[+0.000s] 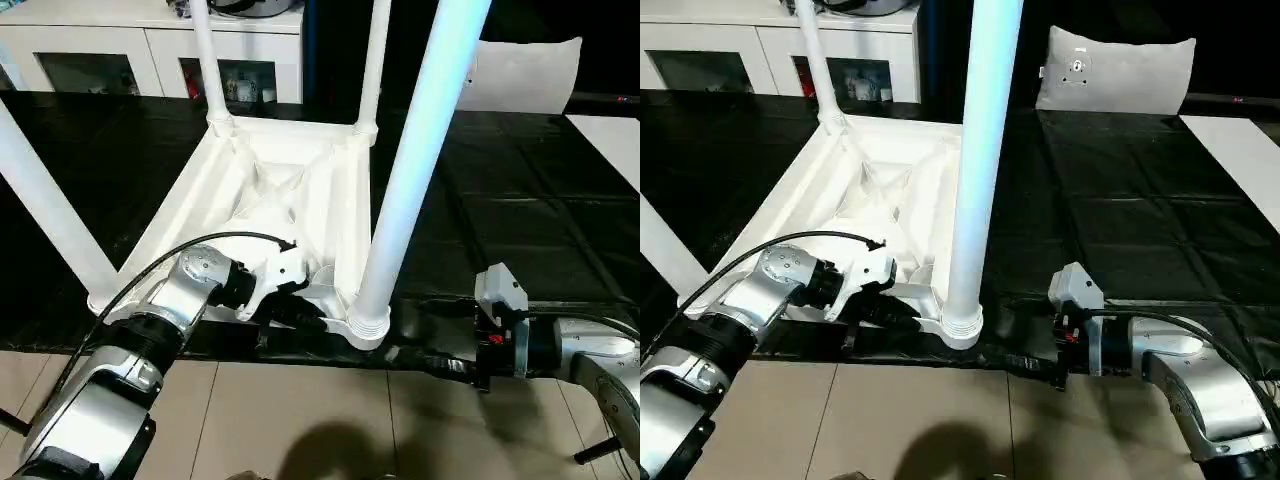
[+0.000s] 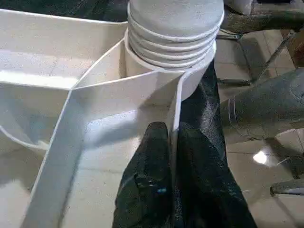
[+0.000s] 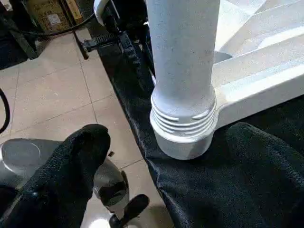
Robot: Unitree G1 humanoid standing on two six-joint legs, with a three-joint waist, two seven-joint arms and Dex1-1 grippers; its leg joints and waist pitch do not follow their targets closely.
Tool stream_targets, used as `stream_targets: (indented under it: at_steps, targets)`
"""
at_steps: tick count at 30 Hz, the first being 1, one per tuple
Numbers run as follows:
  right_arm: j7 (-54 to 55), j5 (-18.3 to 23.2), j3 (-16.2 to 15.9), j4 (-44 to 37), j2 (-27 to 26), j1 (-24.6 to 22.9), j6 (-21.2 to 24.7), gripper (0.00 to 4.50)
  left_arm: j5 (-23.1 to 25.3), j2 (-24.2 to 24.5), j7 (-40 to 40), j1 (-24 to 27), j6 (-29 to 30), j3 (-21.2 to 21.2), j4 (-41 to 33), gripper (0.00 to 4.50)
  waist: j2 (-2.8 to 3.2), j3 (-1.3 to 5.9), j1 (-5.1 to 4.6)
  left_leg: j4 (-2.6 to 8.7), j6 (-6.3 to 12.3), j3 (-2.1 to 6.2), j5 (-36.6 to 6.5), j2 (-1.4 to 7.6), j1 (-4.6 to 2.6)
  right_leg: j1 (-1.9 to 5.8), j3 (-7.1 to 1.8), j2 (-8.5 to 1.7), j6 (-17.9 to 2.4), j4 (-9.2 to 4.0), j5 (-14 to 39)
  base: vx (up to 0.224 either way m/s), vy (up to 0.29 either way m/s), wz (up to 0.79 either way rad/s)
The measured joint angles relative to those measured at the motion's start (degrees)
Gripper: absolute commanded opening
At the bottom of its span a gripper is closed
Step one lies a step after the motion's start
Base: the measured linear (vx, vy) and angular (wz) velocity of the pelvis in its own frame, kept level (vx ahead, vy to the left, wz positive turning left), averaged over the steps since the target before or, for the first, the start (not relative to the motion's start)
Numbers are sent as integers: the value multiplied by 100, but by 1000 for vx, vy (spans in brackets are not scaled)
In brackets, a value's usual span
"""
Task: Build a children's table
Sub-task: Rotate leg to tighten
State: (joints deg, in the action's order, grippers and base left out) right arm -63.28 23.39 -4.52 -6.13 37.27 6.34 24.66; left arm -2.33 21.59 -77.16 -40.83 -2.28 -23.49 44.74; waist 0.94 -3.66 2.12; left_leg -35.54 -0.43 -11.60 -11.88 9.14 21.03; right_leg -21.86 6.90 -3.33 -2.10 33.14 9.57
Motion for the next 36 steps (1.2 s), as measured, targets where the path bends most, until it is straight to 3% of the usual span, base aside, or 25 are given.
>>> stream_targets:
  at_steps: [8, 12, 25, 36]
  targets:
    - [30, -8, -62, 6, -108, 106, -19, 450, 27, -7, -122, -30, -180, 30, 128, 2, -3, 2, -21, 1, 0, 0, -1, 1, 1, -1, 0, 0, 0, 0, 0, 0, 0, 0]
    - [-13, -34, -192, 261, -370, 511, -101, 450, 42, -5, -242, -21, -283, 46, 119, 2, -4, 2, -28, 1, 1, 0, -1, 1, 3, -3, 1, 0, 0, 1, 0, 0, 0, 0]
    - [-871, -101, -734, 1253, -547, 1311, -260, 345, 127, -33, -714, 32, -508, -170, -233, 0, -12, 2, 263, 2, 40, -14, -7, 2, 18, -14, -1, -8, -18, 8, -4, 0, 0, 0]
    - [-1279, -172, -912, 1695, -574, 1624, -383, 251, 206, -31, -734, 27, -560, -169, -233, 0, -25, 6, 297, 2, 21, -16, -15, 3, 11, -11, -2, -9, -13, 13, -2, 0, 0, 0]
